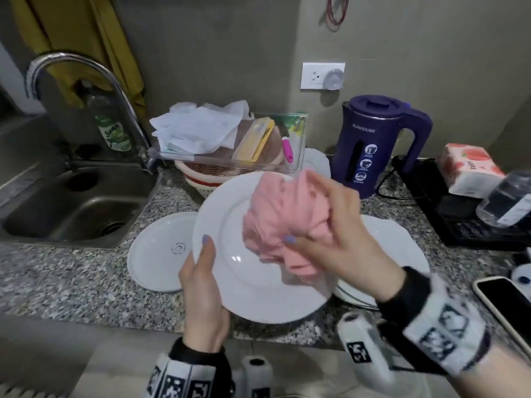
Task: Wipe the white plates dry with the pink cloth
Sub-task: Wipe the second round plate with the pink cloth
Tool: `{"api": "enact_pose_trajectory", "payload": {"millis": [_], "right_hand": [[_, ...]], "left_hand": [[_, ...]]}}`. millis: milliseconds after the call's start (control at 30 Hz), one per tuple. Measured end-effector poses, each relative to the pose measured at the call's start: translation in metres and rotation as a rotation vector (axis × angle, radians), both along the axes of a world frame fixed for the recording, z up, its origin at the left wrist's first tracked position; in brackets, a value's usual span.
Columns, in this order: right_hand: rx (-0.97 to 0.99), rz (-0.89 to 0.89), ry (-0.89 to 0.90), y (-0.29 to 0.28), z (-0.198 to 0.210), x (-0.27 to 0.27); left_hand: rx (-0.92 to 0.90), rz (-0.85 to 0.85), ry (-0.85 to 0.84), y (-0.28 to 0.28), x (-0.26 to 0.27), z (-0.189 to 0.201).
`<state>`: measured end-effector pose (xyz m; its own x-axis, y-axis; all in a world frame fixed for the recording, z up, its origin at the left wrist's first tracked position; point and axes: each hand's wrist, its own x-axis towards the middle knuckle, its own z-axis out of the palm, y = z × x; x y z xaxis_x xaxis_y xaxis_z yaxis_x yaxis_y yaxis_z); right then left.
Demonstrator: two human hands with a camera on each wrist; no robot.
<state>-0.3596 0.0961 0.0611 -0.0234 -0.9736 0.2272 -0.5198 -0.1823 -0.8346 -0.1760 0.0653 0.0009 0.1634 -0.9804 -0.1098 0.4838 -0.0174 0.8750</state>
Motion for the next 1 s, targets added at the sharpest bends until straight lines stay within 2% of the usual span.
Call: {"api": "enact_pose_trajectory", "payload": {"millis": [33,67,100,167,233,300,333,400,467,567,667,700,767,833,867,900,1000], "right_hand": [[-0.116,-0.019,0.271,-0.001,-0.011,-0.003],[-0.162,-0.016,0.451,0.003,-0.015,0.0],[-0.126,0.007,0.545,0.009,-0.021,0.004],[-0.049,0.066,0.62,0.026,-0.032,0.019],[-0.066,0.149,0.618,0.043,-0.037,0.034],[-0.104,0.203,0.567,0.048,-0.038,0.02],[-0.105,0.186,0.562,0.046,-0.036,0.005],[-0.12,0.025,0.557,0.033,-0.032,-0.026],[-0.125,-0.065,0.577,0.022,-0.023,-0.033],[-0.165,0.15,0.579,0.033,-0.03,0.005],[-0.191,0.211,0.791,0.048,-0.036,0.015],[-0.193,0.16,0.852,0.04,-0.031,0.004],[-0.181,-0.06,0.909,0.022,-0.015,-0.025],[-0.153,-0.198,0.861,0.017,-0.004,-0.044],[-0.127,-0.195,0.806,0.025,-0.008,-0.041],[-0.108,-0.134,0.733,0.036,-0.015,-0.029],[-0.051,0.193,0.532,0.059,-0.033,0.023]], "left_hand": [[0.007,-0.006,0.021,0.005,-0.008,0.002],[0.001,-0.006,0.028,0.01,-0.015,0.005],[-0.018,0.002,0.019,0.013,-0.022,0.009],[-0.044,0.024,-0.018,0.015,-0.03,0.013],[-0.042,0.034,-0.028,0.015,-0.034,0.014],[-0.046,0.007,-0.026,0.017,-0.035,0.016],[-0.057,0.003,-0.023,0.019,-0.035,0.015],[-0.068,-0.005,-0.013,0.023,-0.036,0.015],[-0.075,-0.014,-0.016,0.025,-0.04,0.017],[-0.109,-0.048,-0.079,0.022,-0.04,0.015],[-0.134,-0.071,-0.05,0.021,-0.03,0.019],[-0.148,-0.066,-0.042,0.025,-0.028,0.021],[-0.171,-0.062,-0.032,0.032,-0.027,0.023],[-0.187,-0.05,0.009,0.035,-0.029,0.025],[-0.189,-0.045,0.028,0.035,-0.03,0.024],[-0.19,-0.039,0.036,0.034,-0.031,0.026],[-0.178,-0.045,-0.003,0.03,-0.034,0.019]]}}
